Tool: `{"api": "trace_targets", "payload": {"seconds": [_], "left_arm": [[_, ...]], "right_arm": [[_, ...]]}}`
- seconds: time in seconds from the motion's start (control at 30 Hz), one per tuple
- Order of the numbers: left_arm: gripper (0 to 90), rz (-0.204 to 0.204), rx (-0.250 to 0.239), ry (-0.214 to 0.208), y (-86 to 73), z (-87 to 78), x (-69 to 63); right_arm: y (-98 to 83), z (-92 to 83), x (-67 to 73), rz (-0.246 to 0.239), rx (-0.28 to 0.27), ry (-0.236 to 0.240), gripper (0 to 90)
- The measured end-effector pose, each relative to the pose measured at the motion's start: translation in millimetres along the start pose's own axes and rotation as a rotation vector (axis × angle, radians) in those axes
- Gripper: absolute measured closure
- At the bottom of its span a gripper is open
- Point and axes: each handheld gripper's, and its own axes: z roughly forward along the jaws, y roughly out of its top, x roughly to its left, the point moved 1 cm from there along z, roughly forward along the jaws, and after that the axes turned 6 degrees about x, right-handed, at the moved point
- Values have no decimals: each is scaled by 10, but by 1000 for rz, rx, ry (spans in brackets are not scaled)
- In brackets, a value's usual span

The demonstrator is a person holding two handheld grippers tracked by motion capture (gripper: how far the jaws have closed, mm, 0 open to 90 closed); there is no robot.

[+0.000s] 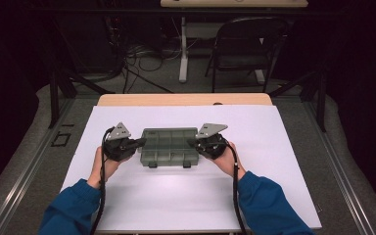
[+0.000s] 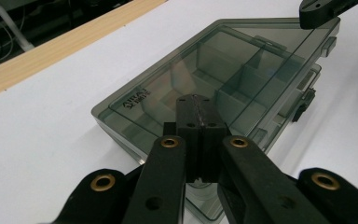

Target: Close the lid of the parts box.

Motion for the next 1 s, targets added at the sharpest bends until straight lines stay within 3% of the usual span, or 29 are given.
{"api": "trace_targets", "payload": {"seconds": [0.47,0.83,1.0], "left_arm": [[900,-10,53,-44,-143,127,-32],[900,-12,95,-55,-225,253,-56],[900,-31,73,-70,-252,262,-38]], "right_arm": [[-122,113,64,-1,53,16,900],[-194,212,93,-2,99,34,900],[-212,211,75,10,94,46,900]]}}
